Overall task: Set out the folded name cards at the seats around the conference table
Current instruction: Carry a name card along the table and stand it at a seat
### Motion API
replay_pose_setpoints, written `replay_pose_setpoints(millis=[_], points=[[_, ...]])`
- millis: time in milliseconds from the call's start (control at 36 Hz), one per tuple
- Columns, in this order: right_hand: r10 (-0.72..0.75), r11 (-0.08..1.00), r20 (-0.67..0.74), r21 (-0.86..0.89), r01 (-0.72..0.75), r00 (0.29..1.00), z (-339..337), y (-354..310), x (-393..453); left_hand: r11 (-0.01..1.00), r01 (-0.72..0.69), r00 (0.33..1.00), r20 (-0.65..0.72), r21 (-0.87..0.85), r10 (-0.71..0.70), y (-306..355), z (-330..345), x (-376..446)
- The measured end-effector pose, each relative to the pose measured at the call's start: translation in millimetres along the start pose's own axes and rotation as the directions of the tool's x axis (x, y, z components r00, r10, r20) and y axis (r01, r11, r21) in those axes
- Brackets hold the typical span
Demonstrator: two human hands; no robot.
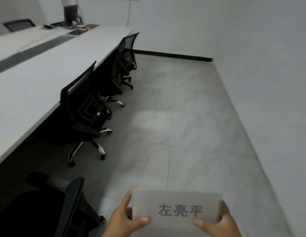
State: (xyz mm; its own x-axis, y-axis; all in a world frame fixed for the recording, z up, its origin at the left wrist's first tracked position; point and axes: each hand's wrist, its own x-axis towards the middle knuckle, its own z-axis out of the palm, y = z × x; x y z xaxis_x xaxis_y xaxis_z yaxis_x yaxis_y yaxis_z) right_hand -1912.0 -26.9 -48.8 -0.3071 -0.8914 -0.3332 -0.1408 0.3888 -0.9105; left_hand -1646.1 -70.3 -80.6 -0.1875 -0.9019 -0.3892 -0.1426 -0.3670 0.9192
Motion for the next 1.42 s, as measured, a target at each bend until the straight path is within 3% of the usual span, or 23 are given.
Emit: replay_pose_setpoints(millis=[83,250,444,611,722,889,1000,1139,1278,1417], points=[[-0.09,0.994,0.13,-0.054,0.098,0.987,11.1,-36.8,74.8,0.998,-0.027,0.985,-0.17,-0.063,0.016,24.6,-4.5,28.1],[-0.122,0.984,0.373,-0.074,0.16,0.92,77.5,-104.9,170.1,0.991,-0.021,0.891,-0.452,-0.133,-0.042,50.9,-40.1,66.3],[-0.082,0.975,0.515,-0.137,0.176,0.853,169.6,-129.7,260.9,0.978,-0.043,0.829,-0.554,-0.203,-0.078,78.7,-107.5,118.0],[-0.139,0.942,0.632,-0.153,0.298,0.763,260.4,-190.6,321.5,0.962,-0.079,0.74,-0.662,-0.26,-0.118,95.4,-176.8,164.9],[-0.179,0.905,0.723,-0.146,0.401,0.667,323.4,-227.6,343.7,0.953,-0.093,0.665,-0.73,-0.287,-0.154,104.5,-217.9,182.0],[-0.051,0.871,0.884,-0.188,0.454,0.465,430.6,-264.5,373.9,0.935,-0.092,0.537,-0.808,-0.341,-0.242,108.4,-274.9,196.0],[-0.032,0.868,0.952,-0.125,0.48,0.306,507.1,-281.4,387.2,0.917,-0.119,0.407,-0.861,-0.381,-0.305,103.4,-309.1,203.0],[-0.014,0.876,0.994,-0.042,0.48,0.111,595.2,-321.0,377.3,0.91,-0.144,0.185,-0.913,-0.39,-0.362,119.9,-349.4,203.5],[0.021,0.905,1.0,-0.023,0.425,0.009,667.8,-348.1,357.9,0.885,-0.23,0.029,-0.912,-0.404,-0.408,132.5,-388.5,207.1],[-0.022,0.897,0.999,0.034,0.441,-0.034,725.7,-354.5,336.9,0.882,-0.22,-0.038,-0.9,-0.416,-0.434,118.4,-433.0,197.7]])
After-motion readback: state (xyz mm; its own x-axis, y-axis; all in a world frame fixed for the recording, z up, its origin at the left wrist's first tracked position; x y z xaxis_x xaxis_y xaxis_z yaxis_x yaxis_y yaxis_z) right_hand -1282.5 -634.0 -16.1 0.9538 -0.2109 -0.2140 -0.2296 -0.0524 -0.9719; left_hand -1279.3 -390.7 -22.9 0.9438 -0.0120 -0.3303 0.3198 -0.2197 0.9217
